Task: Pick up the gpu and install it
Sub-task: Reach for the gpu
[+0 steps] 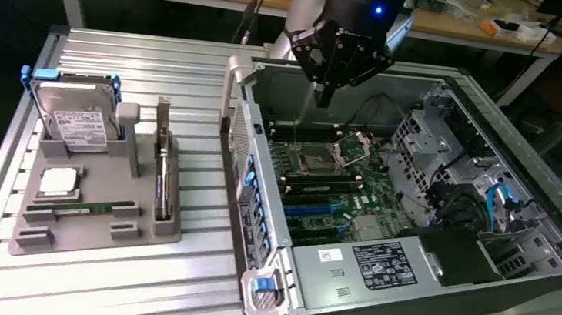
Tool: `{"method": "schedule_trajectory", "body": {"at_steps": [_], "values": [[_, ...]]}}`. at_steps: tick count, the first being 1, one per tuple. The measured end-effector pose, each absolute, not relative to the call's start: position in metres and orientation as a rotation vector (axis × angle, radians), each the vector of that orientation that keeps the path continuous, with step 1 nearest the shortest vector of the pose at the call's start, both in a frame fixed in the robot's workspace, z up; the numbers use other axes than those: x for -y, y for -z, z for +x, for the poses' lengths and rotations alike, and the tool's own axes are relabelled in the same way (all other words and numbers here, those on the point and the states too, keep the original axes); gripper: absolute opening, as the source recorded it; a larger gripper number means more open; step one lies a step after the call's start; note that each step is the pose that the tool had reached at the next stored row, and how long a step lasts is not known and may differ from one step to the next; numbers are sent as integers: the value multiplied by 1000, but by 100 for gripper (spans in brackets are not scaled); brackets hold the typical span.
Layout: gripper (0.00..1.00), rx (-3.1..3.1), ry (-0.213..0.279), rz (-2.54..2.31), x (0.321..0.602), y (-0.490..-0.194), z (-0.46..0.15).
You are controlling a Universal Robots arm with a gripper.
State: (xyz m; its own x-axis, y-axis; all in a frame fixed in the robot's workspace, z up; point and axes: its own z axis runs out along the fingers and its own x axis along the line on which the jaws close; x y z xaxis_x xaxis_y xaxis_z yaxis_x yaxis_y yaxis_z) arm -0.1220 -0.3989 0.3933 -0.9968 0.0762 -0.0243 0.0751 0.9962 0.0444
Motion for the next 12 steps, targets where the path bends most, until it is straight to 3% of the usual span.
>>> {"method": "schedule_trajectory", "body": {"at_steps": [12], "values": [[11,-3113,-68,118,399,-393,-135]]}}
